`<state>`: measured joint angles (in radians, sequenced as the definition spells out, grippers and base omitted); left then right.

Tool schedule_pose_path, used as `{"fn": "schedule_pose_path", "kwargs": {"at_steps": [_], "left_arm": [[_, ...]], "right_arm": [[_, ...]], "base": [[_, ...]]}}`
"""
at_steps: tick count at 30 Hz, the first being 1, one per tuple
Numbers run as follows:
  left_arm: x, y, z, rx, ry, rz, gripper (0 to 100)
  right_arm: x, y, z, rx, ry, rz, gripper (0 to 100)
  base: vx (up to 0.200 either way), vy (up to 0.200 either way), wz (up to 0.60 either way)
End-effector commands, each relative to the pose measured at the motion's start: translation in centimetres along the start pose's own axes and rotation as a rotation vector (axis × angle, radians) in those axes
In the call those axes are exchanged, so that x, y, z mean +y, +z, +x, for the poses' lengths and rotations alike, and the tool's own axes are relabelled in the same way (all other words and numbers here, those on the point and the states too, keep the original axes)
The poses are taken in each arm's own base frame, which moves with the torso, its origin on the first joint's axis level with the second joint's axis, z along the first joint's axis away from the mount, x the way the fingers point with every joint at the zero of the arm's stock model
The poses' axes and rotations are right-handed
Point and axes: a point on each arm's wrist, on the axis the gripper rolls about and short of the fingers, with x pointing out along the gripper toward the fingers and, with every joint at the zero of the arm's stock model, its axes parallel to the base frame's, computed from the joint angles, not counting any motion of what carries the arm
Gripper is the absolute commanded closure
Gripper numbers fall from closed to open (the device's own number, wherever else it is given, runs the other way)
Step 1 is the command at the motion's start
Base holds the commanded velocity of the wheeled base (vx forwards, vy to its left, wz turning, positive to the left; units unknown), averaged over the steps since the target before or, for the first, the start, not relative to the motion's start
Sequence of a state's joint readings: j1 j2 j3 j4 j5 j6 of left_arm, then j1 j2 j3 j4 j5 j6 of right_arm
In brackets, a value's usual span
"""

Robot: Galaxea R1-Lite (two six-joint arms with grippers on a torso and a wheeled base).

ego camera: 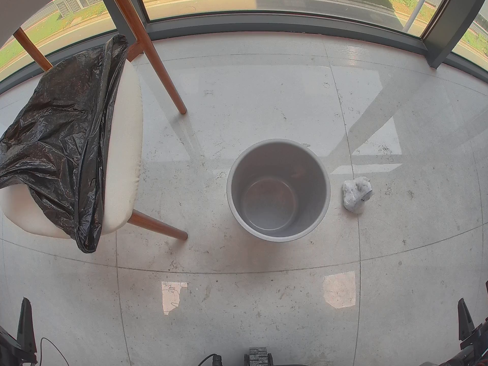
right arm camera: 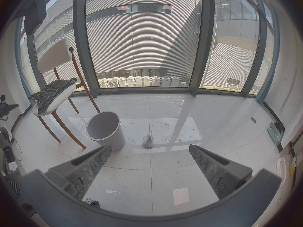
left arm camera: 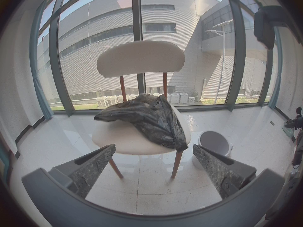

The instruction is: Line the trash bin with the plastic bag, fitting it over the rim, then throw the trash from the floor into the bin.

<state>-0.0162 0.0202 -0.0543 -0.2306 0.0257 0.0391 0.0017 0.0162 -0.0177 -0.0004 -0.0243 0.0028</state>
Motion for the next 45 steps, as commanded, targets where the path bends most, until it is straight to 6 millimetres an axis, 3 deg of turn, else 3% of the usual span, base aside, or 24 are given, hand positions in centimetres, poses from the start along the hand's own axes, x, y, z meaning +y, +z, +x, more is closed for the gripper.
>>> {"fn": "schedule_pose_path", "kwargs": {"at_steps": [1,7,8,11,14,20,22,23,31,33,45], "left_arm": [[0.1,4.7,2.5,0.143,-0.139,0.012,0],[-0.5,9.6,8.6,0.239,-0.278,-0.015,0],[-0.7,10.7,10.4,0.256,-0.317,-0.027,0],[-1.0,11.5,13.3,0.292,-0.350,-0.036,0],[-1.3,11.1,16.0,0.359,-0.372,-0.042,0],[-1.9,10.8,19.5,0.434,-0.376,-0.107,0],[-1.9,10.8,19.7,0.437,-0.376,-0.107,0],[-2.1,11.0,21.2,0.445,-0.368,-0.108,0],[-2.6,10.3,25.1,0.504,-0.315,-0.150,0],[-3.2,10.6,27.1,0.497,-0.302,-0.144,0],[-5.5,9.5,30.6,0.513,-0.240,-0.099,0]], "right_arm": [[0.0,-0.5,0.1,0.008,0.003,-0.004,0],[0.0,-0.5,0.1,0.010,0.006,-0.005,0],[0.0,-0.5,0.1,0.010,0.006,-0.005,0],[0.0,-0.5,0.1,0.010,0.006,-0.005,0],[0.0,-0.5,0.1,0.010,0.004,-0.005,0],[0.0,-0.5,0.1,0.010,0.003,-0.001,0],[0.0,-0.5,0.1,0.010,0.003,-0.003,0],[0.0,-0.5,0.1,0.010,0.003,-0.003,0],[0.0,-0.5,0.1,0.008,0.003,0.000,0],[0.0,-0.5,0.1,0.008,0.003,0.000,0],[0.0,-0.5,0.1,0.008,0.003,0.000,0]], "base": [[0.000,0.000,0.00],[0.000,0.000,0.00],[0.000,0.000,0.00],[0.000,0.000,0.00],[0.000,0.000,0.00],[0.000,0.000,0.00],[0.000,0.000,0.00],[0.000,0.000,0.00],[0.000,0.000,0.00],[0.000,0.000,0.00],[0.000,0.000,0.00]]}}
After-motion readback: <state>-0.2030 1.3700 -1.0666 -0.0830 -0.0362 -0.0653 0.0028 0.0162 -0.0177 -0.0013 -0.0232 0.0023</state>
